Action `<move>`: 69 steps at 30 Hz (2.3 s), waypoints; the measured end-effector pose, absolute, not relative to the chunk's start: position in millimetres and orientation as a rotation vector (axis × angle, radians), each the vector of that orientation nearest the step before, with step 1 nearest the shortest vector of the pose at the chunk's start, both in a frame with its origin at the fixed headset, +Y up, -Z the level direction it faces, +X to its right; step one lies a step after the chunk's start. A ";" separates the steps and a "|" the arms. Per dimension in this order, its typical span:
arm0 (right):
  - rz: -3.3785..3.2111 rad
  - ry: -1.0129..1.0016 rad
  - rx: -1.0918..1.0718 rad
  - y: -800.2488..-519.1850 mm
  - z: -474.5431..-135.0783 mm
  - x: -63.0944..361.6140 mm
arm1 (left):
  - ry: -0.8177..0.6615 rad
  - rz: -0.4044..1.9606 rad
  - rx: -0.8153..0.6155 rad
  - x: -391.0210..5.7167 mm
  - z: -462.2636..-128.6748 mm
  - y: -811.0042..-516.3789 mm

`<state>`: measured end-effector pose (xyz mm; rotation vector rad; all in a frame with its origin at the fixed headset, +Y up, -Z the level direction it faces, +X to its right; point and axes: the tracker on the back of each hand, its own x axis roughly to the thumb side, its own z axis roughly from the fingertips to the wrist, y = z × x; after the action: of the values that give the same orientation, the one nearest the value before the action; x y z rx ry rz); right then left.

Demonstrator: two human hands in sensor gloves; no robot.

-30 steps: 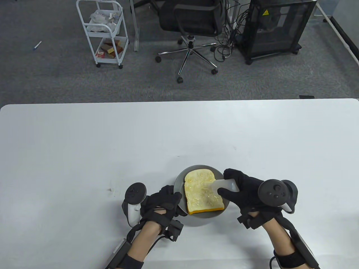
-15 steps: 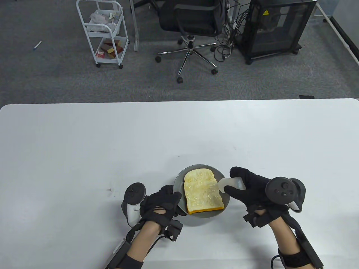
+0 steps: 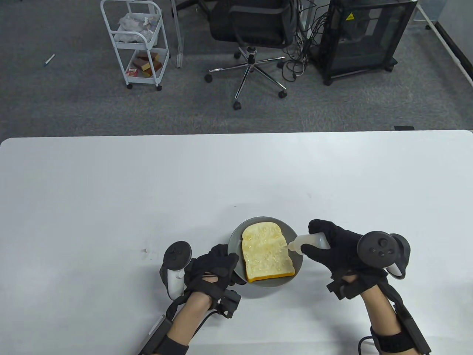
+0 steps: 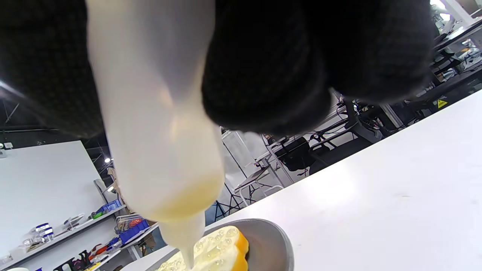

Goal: Squeeze honey bottle to draw zigzag on toast

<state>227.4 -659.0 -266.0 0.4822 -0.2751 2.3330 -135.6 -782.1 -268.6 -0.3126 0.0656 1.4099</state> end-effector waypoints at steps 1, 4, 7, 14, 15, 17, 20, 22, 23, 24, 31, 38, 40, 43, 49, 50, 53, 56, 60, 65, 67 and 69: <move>2.330 -0.267 0.488 -658.7 -265.8 227.4 | 0.066 1.409 -0.313 -135.7 -268.6 -782.1; 2.331 -0.258 0.501 -658.4 -265.4 226.9 | 0.065 1.411 -0.311 -135.9 -268.6 -781.9; 2.323 -0.249 0.509 -658.5 -264.9 225.0 | 0.067 1.413 -0.308 -135.9 -268.6 -781.8; 2.296 -0.238 0.530 -661.5 -264.0 213.6 | 0.067 1.410 -0.312 -135.5 -268.4 -781.9; 2.292 -0.242 0.531 -661.9 -264.1 211.2 | 0.066 1.408 -0.311 -135.5 -268.3 -781.8; 2.288 -0.238 0.542 -662.8 -264.1 207.5 | 0.066 1.409 -0.312 -135.5 -268.5 -782.2; 2.284 -0.233 0.553 -663.4 -264.7 201.9 | 0.068 1.407 -0.311 -135.2 -268.4 -782.2; 2.276 -0.231 0.558 -663.6 -265.4 198.5 | 0.067 1.407 -0.312 -135.1 -268.4 -782.2; 2.273 -0.222 0.562 -663.9 -265.8 196.5 | 0.067 1.408 -0.313 -135.1 -268.4 -782.2; 2.270 -0.222 0.562 -664.0 -265.9 195.3 | 0.067 1.407 -0.312 -135.1 -268.4 -782.2; 2.259 -0.199 0.579 -666.0 -267.9 184.6 | 0.067 1.406 -0.316 -134.4 -268.1 -782.2; 2.257 -0.182 0.597 -667.6 -269.0 174.5 | 0.065 1.404 -0.318 -133.7 -268.2 -782.4; 2.254 -0.168 0.608 -668.6 -268.9 171.7 | 0.065 1.404 -0.318 -133.5 -268.2 -782.4; 2.249 -0.164 0.614 -669.8 -268.6 168.1 | 0.065 1.400 -0.318 -133.3 -268.5 -782.5; 2.223 -0.155 0.614 -671.4 -268.8 164.1 | 0.066 1.401 -0.320 -132.8 -268.2 -782.6; 2.222 -0.152 0.617 -671.5 -268.7 163.7 | 0.066 1.400 -0.319 -132.7 -268.2 -782.6; 2.210 -0.137 0.626 -672.2 -268.2 162.3 | 0.065 1.400 -0.318 -132.7 -268.3 -782.5; 2.177 -0.116 0.627 -672.2 -266.9 161.6 | 0.065 1.400 -0.318 -132.7 -268.3 -782.4; 2.181 -0.118 0.633 -671.6 -265.4 161.7 | 0.067 1.401 -0.317 -132.7 -268.0 -782.6; 2.176 -0.097 0.642 -672.3 -263.8 162.3 | 0.066 1.401 -0.316 -133.1 -268.0 -782.5; 2.181 -0.100 0.642 -672.0 -263.0 163.8 | 0.067 1.403 -0.315 -133.3 -268.1 -782.5; 2.179 -0.099 0.639 -671.7 -262.4 166.1 | 0.067 1.405 -0.314 -133.4 -268.0 -782.6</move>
<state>166.1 -671.7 -262.4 0.6386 -0.0994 2.1788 -133.4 -782.6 -268.0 -0.3141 0.0674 1.4050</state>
